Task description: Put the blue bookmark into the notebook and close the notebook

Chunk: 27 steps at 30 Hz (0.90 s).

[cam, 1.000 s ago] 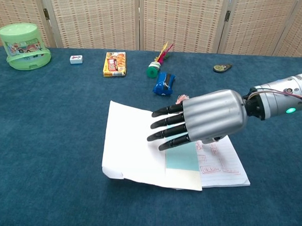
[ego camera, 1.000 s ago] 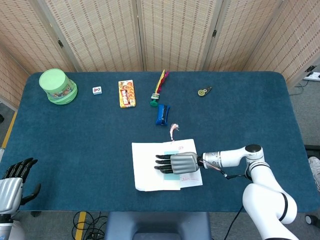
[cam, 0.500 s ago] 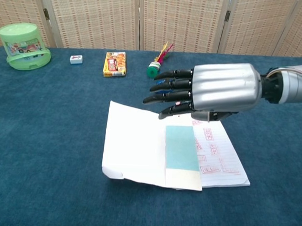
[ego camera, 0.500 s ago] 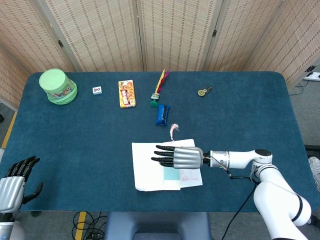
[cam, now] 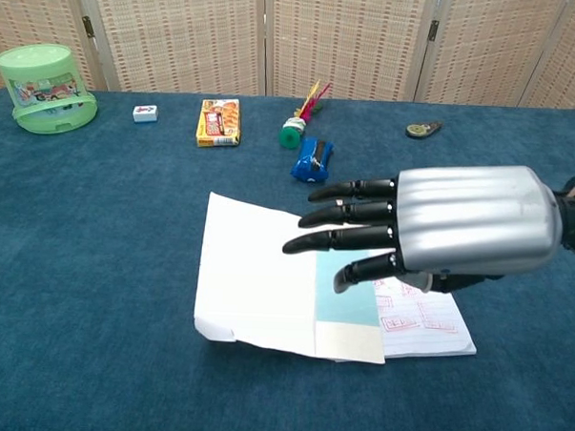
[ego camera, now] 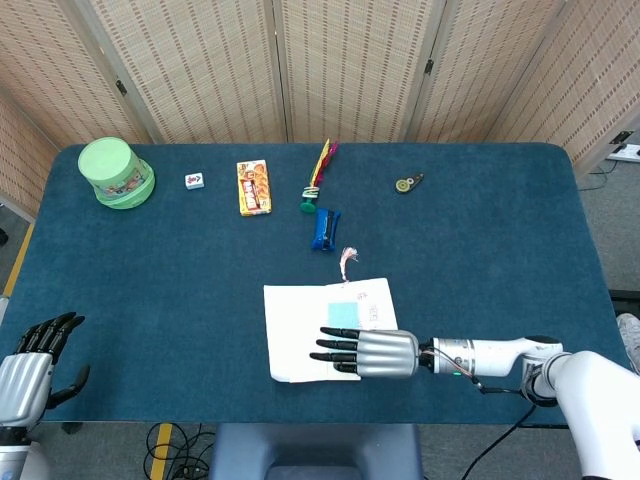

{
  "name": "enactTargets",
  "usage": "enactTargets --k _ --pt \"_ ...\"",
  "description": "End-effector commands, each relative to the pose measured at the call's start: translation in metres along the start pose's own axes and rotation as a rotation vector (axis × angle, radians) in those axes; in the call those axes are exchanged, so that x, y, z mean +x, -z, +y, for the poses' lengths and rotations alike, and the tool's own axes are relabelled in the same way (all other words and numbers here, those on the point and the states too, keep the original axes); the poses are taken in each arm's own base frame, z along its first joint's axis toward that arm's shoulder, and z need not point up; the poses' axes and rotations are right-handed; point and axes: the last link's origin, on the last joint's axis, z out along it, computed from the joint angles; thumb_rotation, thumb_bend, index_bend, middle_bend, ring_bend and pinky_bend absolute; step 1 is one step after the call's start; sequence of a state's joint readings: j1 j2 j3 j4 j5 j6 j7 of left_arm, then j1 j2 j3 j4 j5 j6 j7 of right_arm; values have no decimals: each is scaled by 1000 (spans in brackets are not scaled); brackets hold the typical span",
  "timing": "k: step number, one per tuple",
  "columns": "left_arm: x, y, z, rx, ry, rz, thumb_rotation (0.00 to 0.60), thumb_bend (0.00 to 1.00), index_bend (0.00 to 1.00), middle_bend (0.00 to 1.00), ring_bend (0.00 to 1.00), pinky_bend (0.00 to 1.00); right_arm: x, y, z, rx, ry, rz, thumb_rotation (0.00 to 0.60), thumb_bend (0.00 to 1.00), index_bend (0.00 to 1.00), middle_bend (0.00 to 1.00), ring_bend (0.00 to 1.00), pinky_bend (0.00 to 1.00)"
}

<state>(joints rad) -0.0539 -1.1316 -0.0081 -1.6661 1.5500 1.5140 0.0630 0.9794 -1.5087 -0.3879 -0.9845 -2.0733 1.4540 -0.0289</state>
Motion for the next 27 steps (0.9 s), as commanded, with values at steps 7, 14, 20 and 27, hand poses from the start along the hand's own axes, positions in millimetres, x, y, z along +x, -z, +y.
enactTargets --k 7,14,20,27 --pt "0 0 5 -17 11 -8 600 392 174 152 159 182 -11 11 -29 1 -18 -100 600 748 321 0 0 0" --pt "0 0 5 -15 12 -10 600 391 174 151 159 182 -18 7 -41 -19 -42 -97 600 618 321 0 0 0" --pt "-1 2 3 -12 15 -14 600 392 174 150 159 182 -24 3 -50 -21 -64 -103 600 597 321 0 0 0" --pt "-2 3 1 -7 20 -19 600 392 174 149 159 182 -29 5 -55 -11 -62 -125 600 592 321 0 0 0"
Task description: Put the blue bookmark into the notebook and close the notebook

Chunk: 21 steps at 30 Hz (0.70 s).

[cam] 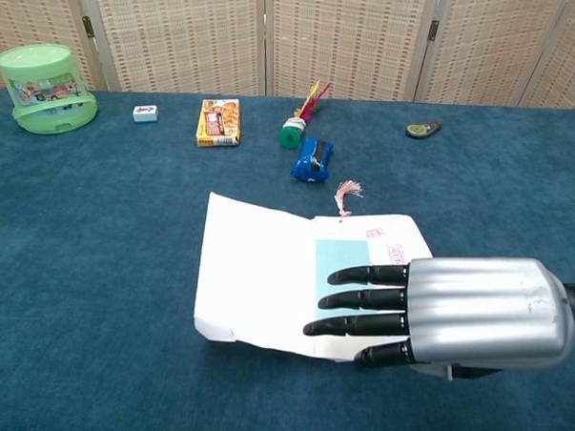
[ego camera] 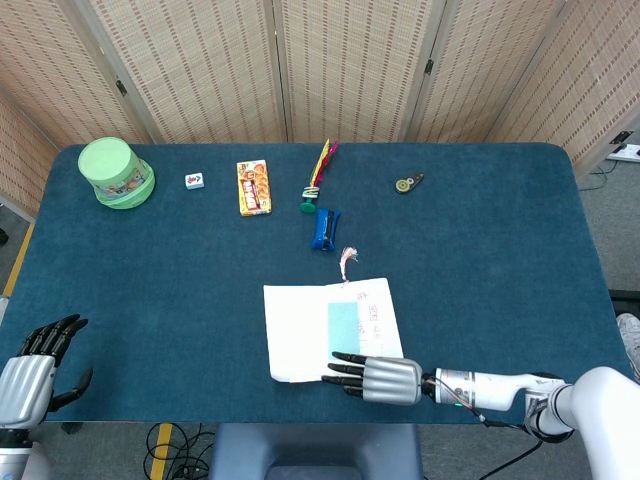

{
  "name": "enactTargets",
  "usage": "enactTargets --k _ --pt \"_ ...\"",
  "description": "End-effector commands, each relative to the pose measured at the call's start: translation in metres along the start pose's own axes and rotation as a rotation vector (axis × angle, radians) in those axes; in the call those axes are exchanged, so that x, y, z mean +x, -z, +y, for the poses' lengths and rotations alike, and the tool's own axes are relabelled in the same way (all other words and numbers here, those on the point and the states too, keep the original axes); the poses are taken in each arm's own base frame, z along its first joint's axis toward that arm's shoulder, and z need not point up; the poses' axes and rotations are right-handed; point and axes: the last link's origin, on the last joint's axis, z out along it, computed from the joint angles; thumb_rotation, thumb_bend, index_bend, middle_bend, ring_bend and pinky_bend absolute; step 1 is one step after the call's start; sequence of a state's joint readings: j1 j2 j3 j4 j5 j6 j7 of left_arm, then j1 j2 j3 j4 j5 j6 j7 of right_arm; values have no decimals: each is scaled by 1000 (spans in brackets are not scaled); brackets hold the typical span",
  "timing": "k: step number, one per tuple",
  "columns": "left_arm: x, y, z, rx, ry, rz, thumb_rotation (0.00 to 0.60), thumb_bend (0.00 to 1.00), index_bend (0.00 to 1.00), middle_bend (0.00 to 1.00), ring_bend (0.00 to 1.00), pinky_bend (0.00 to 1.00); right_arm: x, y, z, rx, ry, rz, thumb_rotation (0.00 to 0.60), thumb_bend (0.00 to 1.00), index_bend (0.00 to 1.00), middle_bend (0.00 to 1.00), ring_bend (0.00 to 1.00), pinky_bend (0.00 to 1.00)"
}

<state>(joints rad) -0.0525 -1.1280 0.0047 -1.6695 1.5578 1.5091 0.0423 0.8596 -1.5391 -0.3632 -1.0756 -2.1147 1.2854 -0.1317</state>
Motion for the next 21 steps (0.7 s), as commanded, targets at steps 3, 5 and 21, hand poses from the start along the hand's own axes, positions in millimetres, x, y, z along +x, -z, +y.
enactTargets --k 3,5,21 --pt "0 0 0 -4 2 -1 600 392 174 148 159 182 -4 -2 -2 1 4 -19 600 592 321 0 0 0" --pt "-1 1 0 -2 4 -1 600 392 174 148 159 182 -5 -3 -2 2 10 -24 600 592 321 0 0 0" --pt "-2 1 -3 3 9 -5 600 392 174 148 159 182 -11 -5 3 -20 38 -53 600 592 325 0 0 0"
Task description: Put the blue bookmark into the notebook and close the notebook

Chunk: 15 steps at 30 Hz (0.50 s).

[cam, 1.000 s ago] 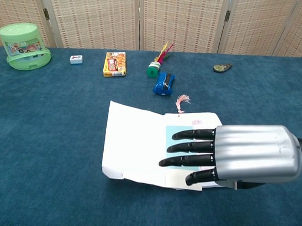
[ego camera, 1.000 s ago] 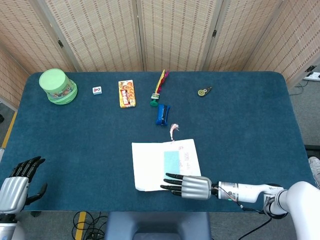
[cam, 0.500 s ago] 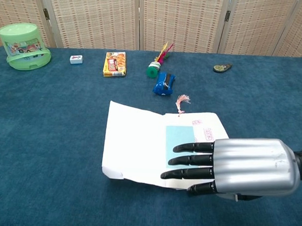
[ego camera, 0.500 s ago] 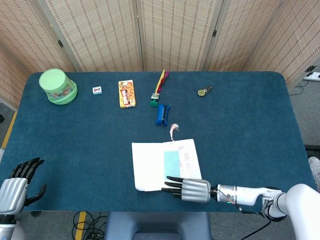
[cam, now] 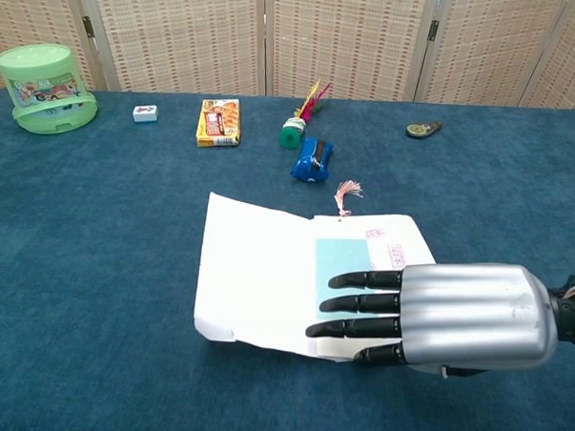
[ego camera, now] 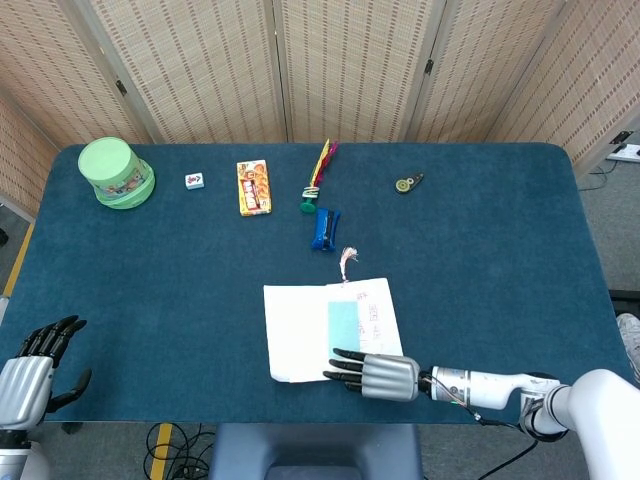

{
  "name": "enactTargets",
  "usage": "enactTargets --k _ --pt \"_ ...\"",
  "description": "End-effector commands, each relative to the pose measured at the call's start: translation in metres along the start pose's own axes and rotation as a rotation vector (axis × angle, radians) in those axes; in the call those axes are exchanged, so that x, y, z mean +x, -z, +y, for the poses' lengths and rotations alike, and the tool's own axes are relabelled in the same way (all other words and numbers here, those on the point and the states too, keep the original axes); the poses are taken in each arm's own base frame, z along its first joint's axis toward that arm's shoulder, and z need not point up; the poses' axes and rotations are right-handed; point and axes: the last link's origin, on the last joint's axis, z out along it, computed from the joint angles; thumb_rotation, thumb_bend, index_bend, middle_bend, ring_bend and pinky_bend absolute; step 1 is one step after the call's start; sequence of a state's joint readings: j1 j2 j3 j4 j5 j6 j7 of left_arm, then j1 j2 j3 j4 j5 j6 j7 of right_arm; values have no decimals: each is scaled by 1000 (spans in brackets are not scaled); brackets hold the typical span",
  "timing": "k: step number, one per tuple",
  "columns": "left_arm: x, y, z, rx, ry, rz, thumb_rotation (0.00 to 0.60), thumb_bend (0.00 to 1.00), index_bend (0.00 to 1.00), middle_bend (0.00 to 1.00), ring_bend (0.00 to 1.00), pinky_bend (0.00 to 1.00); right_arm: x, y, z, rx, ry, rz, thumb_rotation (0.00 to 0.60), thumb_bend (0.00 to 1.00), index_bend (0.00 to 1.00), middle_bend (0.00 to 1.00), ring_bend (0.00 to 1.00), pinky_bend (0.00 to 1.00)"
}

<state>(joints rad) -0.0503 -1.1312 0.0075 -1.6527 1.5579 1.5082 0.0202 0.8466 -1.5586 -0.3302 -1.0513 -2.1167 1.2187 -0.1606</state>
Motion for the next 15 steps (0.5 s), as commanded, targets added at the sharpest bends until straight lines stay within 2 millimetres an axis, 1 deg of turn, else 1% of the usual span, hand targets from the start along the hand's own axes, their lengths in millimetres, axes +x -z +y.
enactTargets --k 1,9,12,15 --pt "0 0 0 0 0 -1 600 392 174 148 159 182 -1 1 2 -5 1 -7 600 592 325 0 0 0" --pt "-1 0 0 1 -1 -1 600 392 174 148 159 182 -3 1 3 -9 -8 -9 600 592 325 0 0 0" --pt "0 0 0 1 -3 0 600 392 174 148 159 182 2 2 2 1 -13 20 600 592 325 0 0 0" --pt "1 -1 0 1 -2 4 600 392 174 148 159 182 9 8 8 -19 -7 46 600 592 325 0 0 0"
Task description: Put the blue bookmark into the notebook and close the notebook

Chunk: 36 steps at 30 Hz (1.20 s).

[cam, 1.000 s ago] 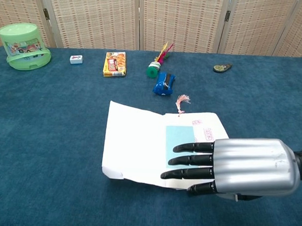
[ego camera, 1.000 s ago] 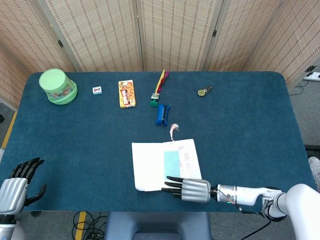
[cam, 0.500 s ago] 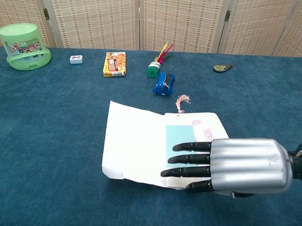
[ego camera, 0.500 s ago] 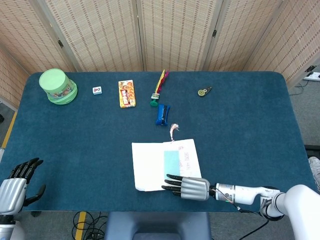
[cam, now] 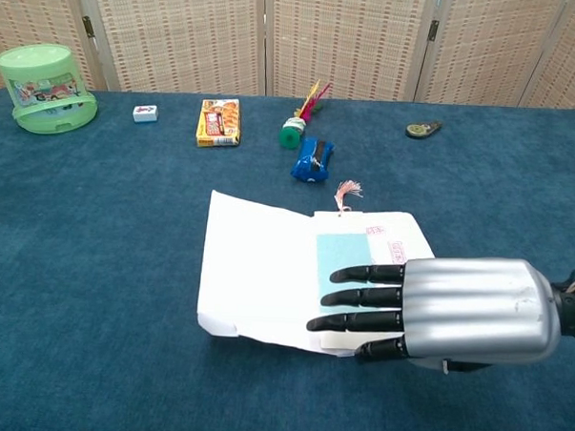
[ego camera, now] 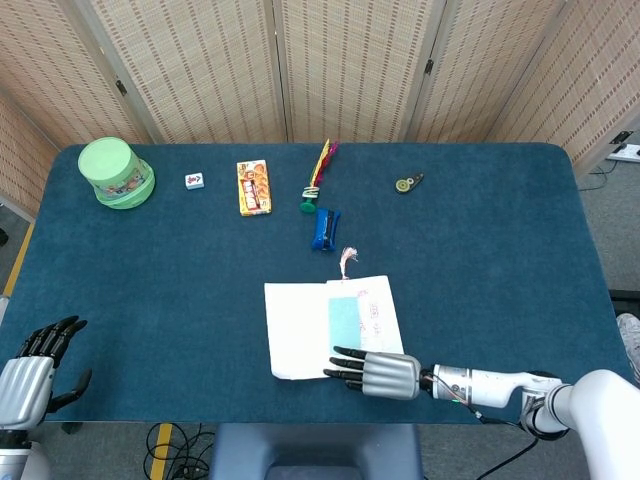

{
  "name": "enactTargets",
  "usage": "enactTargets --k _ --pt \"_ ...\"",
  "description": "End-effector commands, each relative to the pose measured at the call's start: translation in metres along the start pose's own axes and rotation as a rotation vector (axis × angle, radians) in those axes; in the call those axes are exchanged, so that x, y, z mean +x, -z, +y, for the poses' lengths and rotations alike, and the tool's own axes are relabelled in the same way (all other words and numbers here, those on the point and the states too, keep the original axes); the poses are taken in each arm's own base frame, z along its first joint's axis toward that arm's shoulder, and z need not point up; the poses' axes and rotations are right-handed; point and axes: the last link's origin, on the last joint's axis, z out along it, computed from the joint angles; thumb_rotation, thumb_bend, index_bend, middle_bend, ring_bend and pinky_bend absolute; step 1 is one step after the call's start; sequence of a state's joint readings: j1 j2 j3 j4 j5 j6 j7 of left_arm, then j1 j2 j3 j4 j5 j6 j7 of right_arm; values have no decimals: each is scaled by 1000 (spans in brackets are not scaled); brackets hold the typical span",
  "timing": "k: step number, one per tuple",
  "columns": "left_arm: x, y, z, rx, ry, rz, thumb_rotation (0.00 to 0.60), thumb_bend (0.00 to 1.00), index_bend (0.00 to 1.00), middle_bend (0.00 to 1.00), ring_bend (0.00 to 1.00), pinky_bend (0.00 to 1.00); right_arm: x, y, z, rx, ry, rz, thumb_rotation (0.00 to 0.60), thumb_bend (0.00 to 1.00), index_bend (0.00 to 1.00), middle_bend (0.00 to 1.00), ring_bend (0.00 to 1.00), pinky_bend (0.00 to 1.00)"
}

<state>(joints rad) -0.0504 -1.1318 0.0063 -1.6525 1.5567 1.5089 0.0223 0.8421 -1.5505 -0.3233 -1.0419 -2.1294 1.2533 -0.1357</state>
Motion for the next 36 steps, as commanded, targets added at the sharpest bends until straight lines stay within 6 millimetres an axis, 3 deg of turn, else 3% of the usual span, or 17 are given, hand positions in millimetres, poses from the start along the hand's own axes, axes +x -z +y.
enactTargets --k 1,8,15,20,25,36 --pt "1 0 0 0 0 2 600 392 174 148 159 182 8 6 7 -24 4 26 600 592 325 0 0 0" --pt "2 -3 3 -10 1 11 600 391 174 148 159 182 23 25 34 -167 10 47 600 592 325 0 0 0" --pt "2 -5 5 -19 3 13 600 391 174 148 159 182 23 31 56 -331 -38 -4 600 607 325 5 0 0" --pt "2 -4 5 -18 2 14 600 392 174 148 159 182 13 23 64 -409 -124 -101 600 671 325 82 0 0" --pt "2 -3 3 -10 1 13 600 391 174 148 159 182 5 11 77 -464 -152 -157 600 776 325 82 0 0" --pt "1 -2 0 -3 0 8 600 392 173 148 159 182 -11 -22 94 -519 -189 -204 600 833 325 47 0 0"
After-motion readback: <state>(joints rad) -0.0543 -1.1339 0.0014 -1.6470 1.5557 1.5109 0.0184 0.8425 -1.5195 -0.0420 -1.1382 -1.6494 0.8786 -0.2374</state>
